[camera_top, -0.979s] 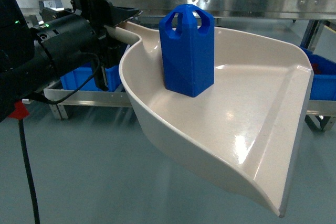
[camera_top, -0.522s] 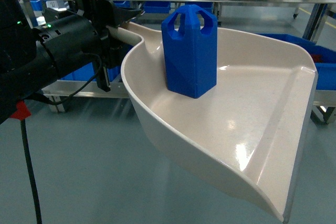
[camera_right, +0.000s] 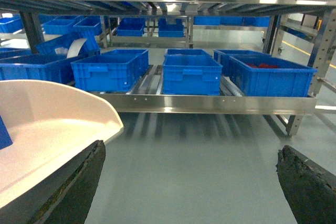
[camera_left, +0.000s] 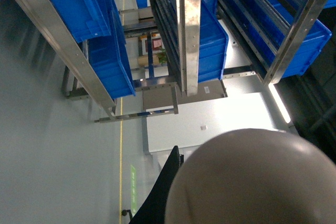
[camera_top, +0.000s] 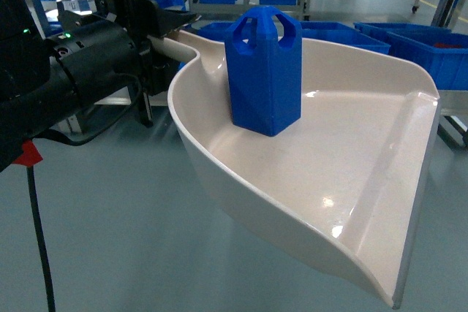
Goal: Place part in tray to right shelf
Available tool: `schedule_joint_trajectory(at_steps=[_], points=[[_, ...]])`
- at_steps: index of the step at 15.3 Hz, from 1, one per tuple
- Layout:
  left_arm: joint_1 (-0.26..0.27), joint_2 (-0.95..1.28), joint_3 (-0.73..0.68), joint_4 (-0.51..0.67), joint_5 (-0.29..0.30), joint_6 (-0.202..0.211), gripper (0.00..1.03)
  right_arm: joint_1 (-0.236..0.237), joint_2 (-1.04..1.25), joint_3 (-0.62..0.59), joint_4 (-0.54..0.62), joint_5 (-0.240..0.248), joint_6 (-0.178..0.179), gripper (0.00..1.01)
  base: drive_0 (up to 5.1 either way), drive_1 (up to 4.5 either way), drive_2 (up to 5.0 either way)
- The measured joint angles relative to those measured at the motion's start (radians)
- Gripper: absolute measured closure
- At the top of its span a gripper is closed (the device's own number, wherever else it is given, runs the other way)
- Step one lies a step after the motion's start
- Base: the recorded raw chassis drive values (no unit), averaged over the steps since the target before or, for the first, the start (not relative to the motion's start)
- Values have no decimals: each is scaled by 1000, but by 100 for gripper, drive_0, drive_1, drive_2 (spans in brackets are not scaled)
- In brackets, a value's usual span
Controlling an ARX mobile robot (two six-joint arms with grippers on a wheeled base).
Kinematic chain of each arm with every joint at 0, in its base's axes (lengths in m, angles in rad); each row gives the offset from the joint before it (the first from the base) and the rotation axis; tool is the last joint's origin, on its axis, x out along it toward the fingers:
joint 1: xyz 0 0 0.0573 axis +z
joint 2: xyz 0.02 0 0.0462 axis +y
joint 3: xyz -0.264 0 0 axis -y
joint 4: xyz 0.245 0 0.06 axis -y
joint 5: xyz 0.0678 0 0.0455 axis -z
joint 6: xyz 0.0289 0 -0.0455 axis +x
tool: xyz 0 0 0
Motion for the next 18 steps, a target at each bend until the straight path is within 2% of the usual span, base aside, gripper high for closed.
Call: schedule_joint_trajectory(at_steps=[18], points=[[0, 0, 0, -1, 0, 0, 91, 0, 0, 0, -1, 1, 0, 3, 0, 0, 0]])
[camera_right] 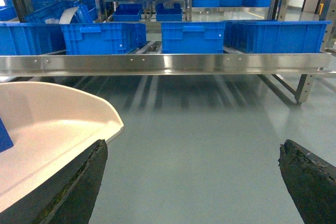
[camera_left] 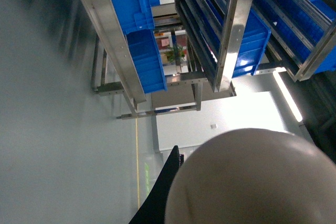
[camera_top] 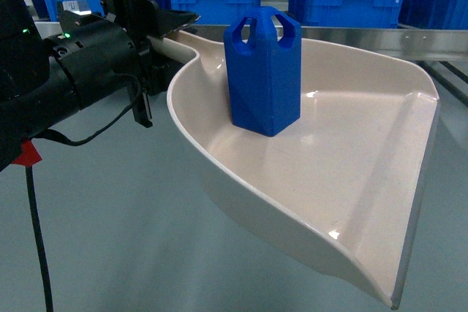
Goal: Place part in tray to right shelf
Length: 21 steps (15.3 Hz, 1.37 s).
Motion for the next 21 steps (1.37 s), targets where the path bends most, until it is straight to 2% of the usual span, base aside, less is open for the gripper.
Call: schedule_joint_trajectory(at_steps=[3, 21], points=[[0, 0, 0, 0, 0, 0, 91, 0, 0, 0, 0, 0, 0, 3, 0, 0, 0], [0, 0, 0, 3, 0, 0, 91, 0, 0, 0, 2, 0, 0, 3, 1, 415, -413]])
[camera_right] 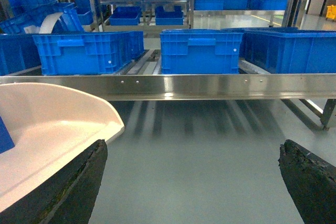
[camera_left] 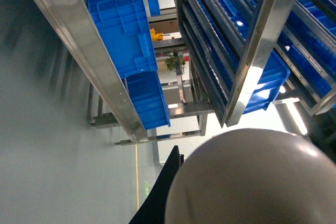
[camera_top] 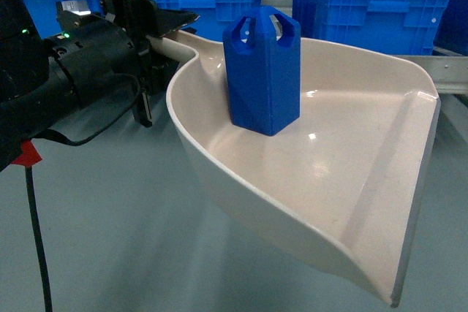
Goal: Place part in tray to right shelf
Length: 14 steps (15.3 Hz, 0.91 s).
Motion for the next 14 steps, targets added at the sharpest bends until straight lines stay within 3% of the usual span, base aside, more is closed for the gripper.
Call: schedule_joint_trajectory(at_steps=[9, 14], points=[[5, 0, 0, -3, -4, 0, 91, 0, 0, 0, -1, 0, 0, 3, 4, 424, -415], [3, 0, 0, -4, -5, 0, 91, 0, 0, 0, 0, 1, 0, 3, 298, 187, -501]])
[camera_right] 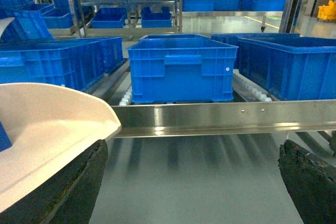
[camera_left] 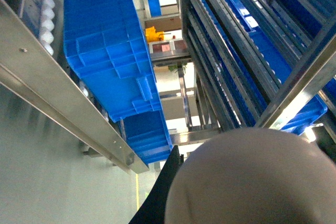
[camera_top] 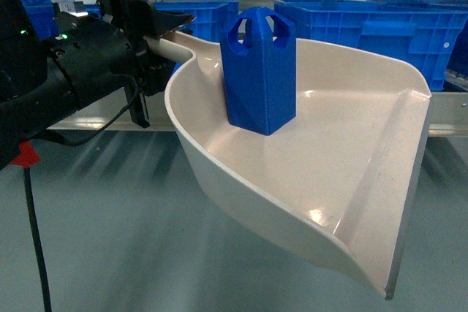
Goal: Place part in tray to right shelf
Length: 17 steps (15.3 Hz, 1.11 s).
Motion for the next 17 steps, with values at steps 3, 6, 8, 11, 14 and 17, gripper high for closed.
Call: schedule_joint_trajectory(at_steps=[3, 6, 8, 11, 14, 17], points=[[-9, 0, 0, 2, 10, 0, 91, 0, 0, 0, 0, 0, 0, 3, 298, 187, -501], [-6, 0, 0, 2, 5, 0, 91, 0, 0, 0, 0, 1, 0, 3, 298, 187, -501], [-6, 0, 0, 2, 5, 0, 91, 0, 0, 0, 0, 1, 0, 3, 298, 187, -501], [-6, 0, 0, 1, 5, 0, 91, 0, 0, 0, -1, 1, 0, 3, 298, 187, -501], [-6, 0, 0, 2, 5, 0, 91, 0, 0, 0, -1, 1, 0, 3, 298, 187, -501], [-5, 0, 0, 0, 5, 0, 91, 0, 1, 0, -3, 1, 0, 3, 298, 187, -501]])
